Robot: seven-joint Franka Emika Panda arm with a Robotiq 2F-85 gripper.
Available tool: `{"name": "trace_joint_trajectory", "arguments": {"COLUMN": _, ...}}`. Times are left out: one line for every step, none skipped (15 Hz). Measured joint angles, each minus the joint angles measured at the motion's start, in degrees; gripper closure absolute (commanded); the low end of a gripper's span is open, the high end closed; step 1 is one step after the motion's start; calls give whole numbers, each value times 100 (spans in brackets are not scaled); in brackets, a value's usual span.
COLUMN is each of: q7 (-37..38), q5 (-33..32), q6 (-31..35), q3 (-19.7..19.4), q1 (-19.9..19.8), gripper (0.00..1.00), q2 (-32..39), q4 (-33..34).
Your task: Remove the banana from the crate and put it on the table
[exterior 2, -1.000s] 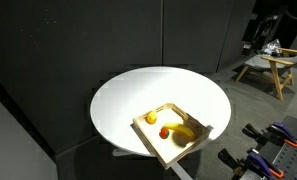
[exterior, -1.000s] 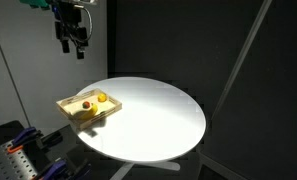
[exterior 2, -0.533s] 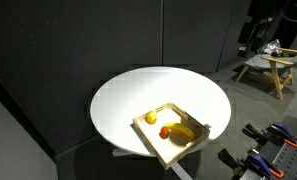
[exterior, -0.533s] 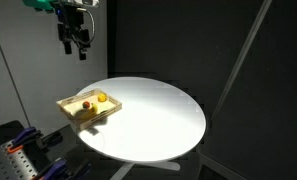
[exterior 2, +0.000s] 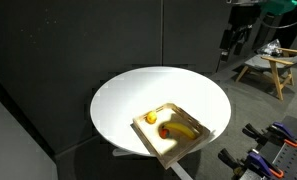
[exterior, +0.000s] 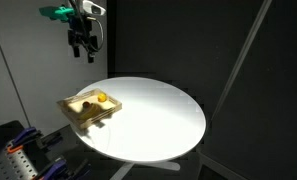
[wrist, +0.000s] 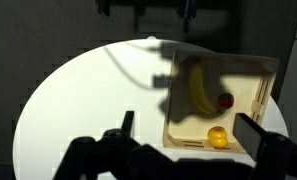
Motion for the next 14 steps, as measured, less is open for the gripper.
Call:
{"name": "trace_joint_trajectory", "arguments": {"q7": 18, "q5": 9, "q6": 65, "q3": 16, "q1": 14, "gripper": 0, "q2": 141, "q4": 65}}
{"name": "trace_joint_trajectory", "arguments": {"q7": 22, "q5": 17, "q6": 131, "q3": 28, "q1": 37, "gripper": 0, "q2": 283, "q4": 131}}
{"name": "trace_joint_trajectory", "arguments": {"q7": 27, "q5": 19, "q6": 202, "q3": 37, "q1": 62, "gripper": 0, "q2": 431, "q4": 193}}
{"name": "trace_joint_trajectory", "arguments": {"q7": 32, "q5": 19, "q6": 293, "q3": 48, "q1": 85, "gripper": 0, "q2": 585, "q4": 249}}
{"name": "trace_joint_trajectory", "arguments": {"q7": 35, "q5": 19, "q6": 383, "q3": 59, "q1": 109, "gripper": 0, "q2": 751, "q4": 308}}
{"name": "trace_joint_trajectory", "arguments": {"q7": 37, "q5": 19, "q6": 483, "q3": 74, "q1": 126, "gripper": 0, "q2": 915, "q4": 358}}
{"name": "trace_joint_trajectory", "arguments": {"q7": 38, "q5": 19, "q6": 587, "q3": 90, "q1": 138, "gripper": 0, "q2": 1074, "q4": 404}}
{"name": "trace_joint_trajectory", "arguments": {"q7": 38, "q5": 19, "q6": 706, "q3": 104, "q1": 152, "gripper": 0, "q2": 1243, "q4": 454}}
{"name": "trace_joint_trajectory", "arguments": {"q7": 38, "q5": 19, "q6": 832, "q3": 115, "q1": 171, "gripper": 0, "q2": 1413, "q4": 497}}
{"name": "trace_joint_trajectory", "arguments": {"q7": 38, "q5": 19, "q6": 964, "q3": 124, "q1": 193, "gripper": 0, "q2": 1578, "q4": 537}}
{"name": "trace_joint_trajectory", "arguments": {"q7": 38, "q5": 19, "q6": 1098, "q3": 135, "q1": 214, "gripper": 0, "q2": 1738, "q4": 573}}
{"name": "trace_joint_trajectory", "arguments": {"q7": 38, "q5": 19, "q6": 1234, "q3": 149, "q1": 233, "gripper": 0, "q2": 1895, "q4": 606}}
{"name": "trace_joint_trajectory", "arguments": {"q7": 38, "q5": 19, "q6": 1358, "q3": 163, "q1": 255, "gripper": 0, "q2": 2045, "q4": 633}}
{"name": "trace_joint_trajectory", "arguments": {"q7": 37, "q5": 19, "q6": 1480, "q3": 177, "q1": 280, "gripper": 0, "q2": 2194, "q4": 657}}
